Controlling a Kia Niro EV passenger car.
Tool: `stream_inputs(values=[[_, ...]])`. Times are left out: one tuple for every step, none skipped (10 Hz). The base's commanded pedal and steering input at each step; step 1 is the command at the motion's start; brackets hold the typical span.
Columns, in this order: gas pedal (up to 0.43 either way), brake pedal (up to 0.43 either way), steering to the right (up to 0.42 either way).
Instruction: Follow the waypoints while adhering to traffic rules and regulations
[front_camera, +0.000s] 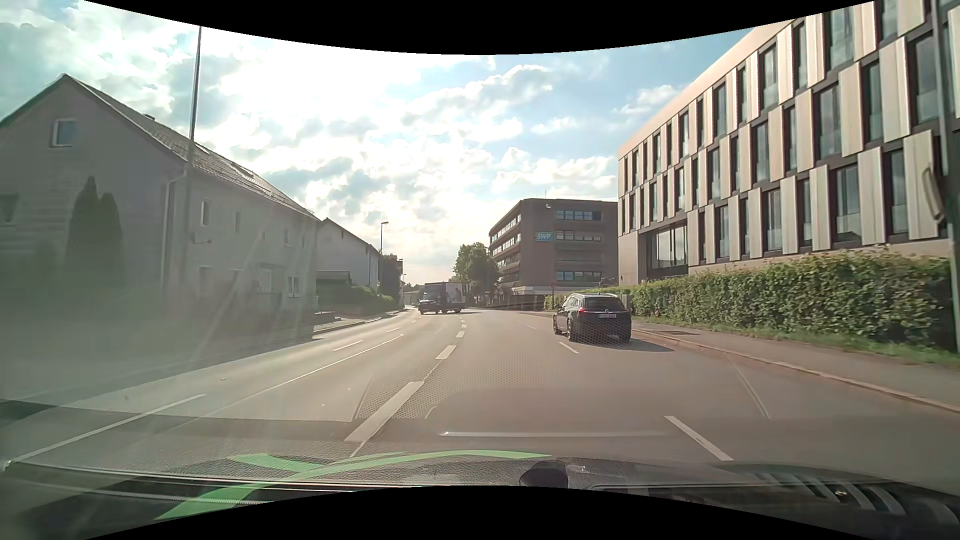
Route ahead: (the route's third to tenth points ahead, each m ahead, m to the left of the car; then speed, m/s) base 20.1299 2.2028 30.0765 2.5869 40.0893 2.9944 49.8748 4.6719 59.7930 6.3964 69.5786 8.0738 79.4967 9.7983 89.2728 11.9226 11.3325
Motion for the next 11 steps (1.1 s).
stream_inputs(values=[[0.13, 0.0, -0.01], [0.098, 0.0, -0.01], [0.098, 0.0, -0.011], [0.11, 0.0, -0.011], [0.118, 0.0, -0.011], [0.118, 0.0, -0.011], [0.13, 0.0, -0.012], [0.13, 0.0, -0.013], [0.13, 0.0, -0.014], [0.13, 0.0, -0.015], [0.13, 0.0, -0.015]])
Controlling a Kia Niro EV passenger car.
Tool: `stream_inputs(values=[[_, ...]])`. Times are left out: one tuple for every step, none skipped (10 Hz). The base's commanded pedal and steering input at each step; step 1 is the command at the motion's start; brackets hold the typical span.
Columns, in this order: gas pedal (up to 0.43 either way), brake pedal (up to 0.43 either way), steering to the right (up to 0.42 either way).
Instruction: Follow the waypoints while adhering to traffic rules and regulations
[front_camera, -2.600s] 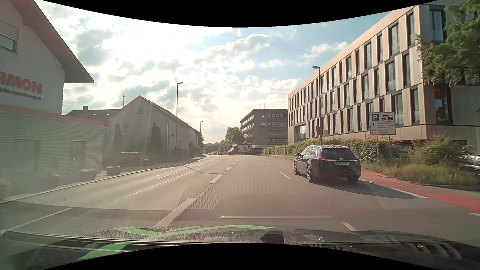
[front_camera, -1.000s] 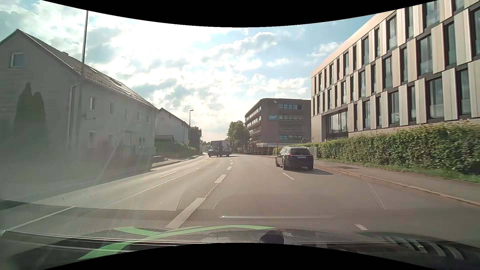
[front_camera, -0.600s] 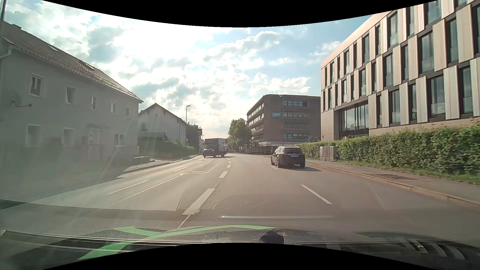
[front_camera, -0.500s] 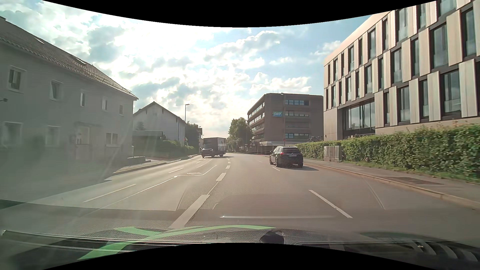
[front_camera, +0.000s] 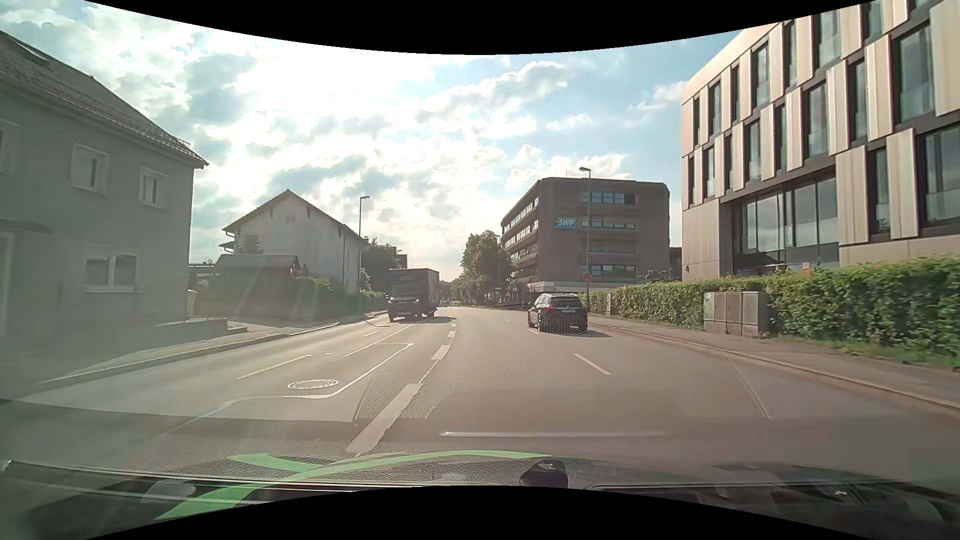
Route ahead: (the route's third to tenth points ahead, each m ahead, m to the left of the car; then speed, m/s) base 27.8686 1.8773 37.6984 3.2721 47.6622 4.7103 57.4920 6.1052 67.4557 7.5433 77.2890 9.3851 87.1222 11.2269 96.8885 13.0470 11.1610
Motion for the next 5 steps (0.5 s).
stream_inputs(values=[[0.138, 0.0, -0.015], [0.138, 0.0, -0.016], [0.138, 0.0, -0.016], [0.15, 0.0, -0.017], [0.157, 0.0, -0.018]])
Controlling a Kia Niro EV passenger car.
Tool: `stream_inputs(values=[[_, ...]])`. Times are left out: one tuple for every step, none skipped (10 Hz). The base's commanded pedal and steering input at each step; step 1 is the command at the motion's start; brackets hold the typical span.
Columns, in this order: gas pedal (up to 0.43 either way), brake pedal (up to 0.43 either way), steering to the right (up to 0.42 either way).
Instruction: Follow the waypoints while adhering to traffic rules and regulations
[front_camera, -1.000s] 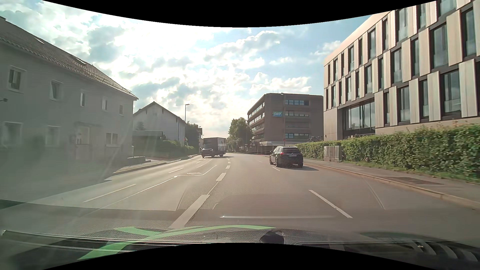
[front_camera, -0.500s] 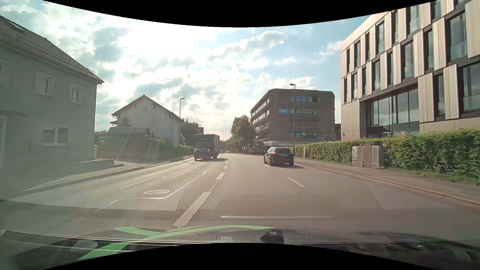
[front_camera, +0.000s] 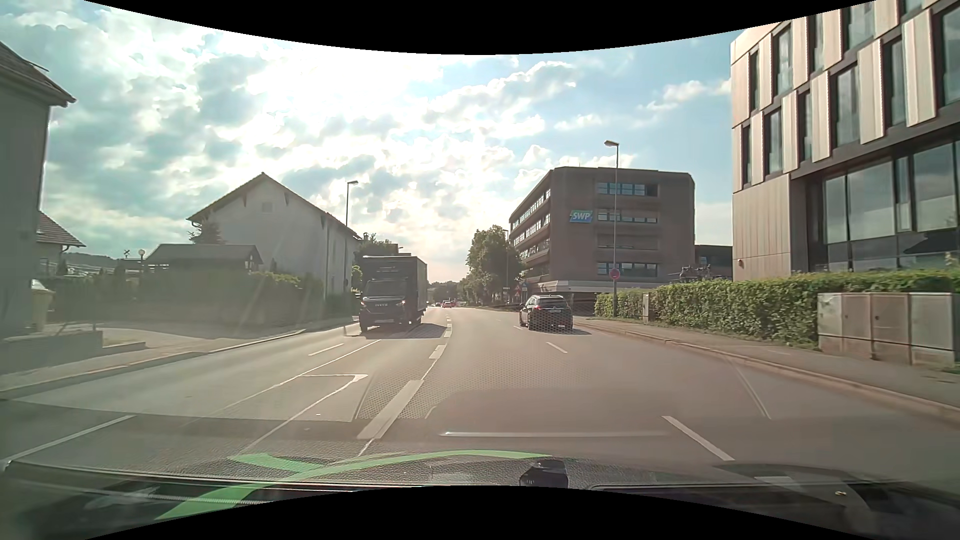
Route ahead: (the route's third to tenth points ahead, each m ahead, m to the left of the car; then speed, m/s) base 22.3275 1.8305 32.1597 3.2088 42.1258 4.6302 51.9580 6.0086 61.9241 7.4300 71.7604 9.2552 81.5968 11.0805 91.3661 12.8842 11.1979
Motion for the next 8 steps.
stream_inputs(values=[[0.157, 0.0, -0.018], [0.157, 0.0, -0.019], [0.157, 0.0, -0.021], [0.157, 0.0, -0.023], [0.15, 0.0, -0.023], [0.15, 0.0, -0.024], [0.15, 0.0, -0.024], [0.15, 0.0, -0.024]])
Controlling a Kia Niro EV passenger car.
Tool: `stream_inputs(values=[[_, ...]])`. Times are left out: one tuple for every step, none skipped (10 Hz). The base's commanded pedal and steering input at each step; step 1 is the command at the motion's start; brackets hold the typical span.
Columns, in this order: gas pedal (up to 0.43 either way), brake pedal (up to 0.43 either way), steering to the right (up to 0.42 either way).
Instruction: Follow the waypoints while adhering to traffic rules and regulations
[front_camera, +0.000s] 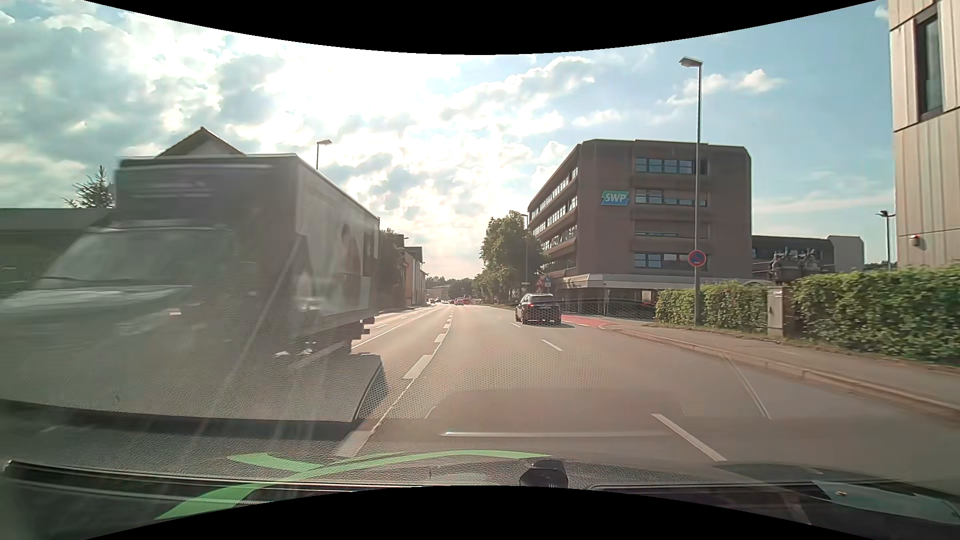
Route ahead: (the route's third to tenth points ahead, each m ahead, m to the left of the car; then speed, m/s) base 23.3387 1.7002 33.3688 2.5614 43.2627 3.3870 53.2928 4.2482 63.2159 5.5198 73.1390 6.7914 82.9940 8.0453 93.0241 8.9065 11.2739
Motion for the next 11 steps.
stream_inputs(values=[[0.15, 0.0, -0.023], [0.15, 0.0, -0.023], [0.15, 0.0, -0.023], [0.15, 0.0, -0.023], [0.15, 0.0, -0.024], [0.15, 0.0, -0.024], [0.15, 0.0, -0.023], [0.138, 0.0, -0.022], [0.13, 0.0, -0.02], [0.059, 0.0, -0.018], [0.0, 0.0, -0.017]])
